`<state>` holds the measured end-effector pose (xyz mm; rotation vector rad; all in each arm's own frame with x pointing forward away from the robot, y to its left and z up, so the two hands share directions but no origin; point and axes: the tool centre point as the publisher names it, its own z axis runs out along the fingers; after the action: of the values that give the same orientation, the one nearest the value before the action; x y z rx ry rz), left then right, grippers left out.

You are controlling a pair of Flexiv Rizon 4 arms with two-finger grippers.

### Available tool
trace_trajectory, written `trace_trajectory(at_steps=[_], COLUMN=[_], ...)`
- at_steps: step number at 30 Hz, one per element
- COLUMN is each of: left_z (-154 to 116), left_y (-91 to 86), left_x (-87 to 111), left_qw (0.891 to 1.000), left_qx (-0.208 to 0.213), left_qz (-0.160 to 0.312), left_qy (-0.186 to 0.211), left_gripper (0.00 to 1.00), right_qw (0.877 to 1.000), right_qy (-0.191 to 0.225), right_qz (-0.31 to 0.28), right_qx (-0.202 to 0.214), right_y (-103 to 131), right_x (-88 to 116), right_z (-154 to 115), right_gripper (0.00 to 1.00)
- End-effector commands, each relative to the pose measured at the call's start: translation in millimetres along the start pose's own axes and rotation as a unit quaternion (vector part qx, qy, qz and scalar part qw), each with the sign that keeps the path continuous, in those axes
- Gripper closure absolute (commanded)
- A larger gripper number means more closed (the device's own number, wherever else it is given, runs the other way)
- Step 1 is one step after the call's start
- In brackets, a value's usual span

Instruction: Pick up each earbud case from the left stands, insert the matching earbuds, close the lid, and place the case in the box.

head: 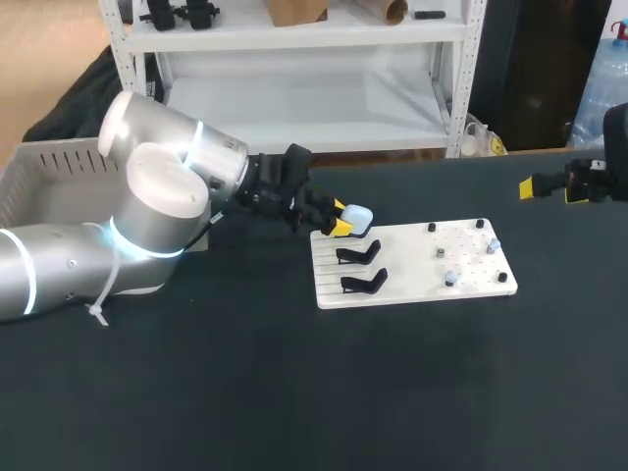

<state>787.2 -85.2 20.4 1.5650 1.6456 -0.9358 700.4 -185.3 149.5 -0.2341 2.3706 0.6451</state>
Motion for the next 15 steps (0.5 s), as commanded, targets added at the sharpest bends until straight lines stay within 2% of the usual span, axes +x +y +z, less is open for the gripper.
trace_trajectory(at_steps=[1,4,10,15], left_z=[-0.3,0.0,-1.0,-9.8], left_y=[-2.2,-3.7,-6.6,-10.2], left_x=[1.3,1.7,2.3,-2.1], left_qw=[1.0,1.0,1.0,1.0], left_qx=[-0.001,-0.002,-0.003,-0.008], left_qz=[0.001,0.001,0.002,0.004], left_qy=[-0.002,-0.003,-0.004,-0.014], left_gripper=[0.66,0.7,1.0,1.0], right_qw=[1.0,1.0,1.0,1.0], right_qy=[0.001,0.001,0.001,0.001], right_qz=[0.0,0.0,0.0,0.0], right_qx=[-0.001,-0.001,-0.001,-0.001], right_y=[-0.6,-0.6,-0.6,-0.6], right_x=[-0.3,-0.3,-0.3,-0.3], right_z=[0.3,0.3,0.3,0.3], right_gripper=[0.0,0.0,0.0,0.0])
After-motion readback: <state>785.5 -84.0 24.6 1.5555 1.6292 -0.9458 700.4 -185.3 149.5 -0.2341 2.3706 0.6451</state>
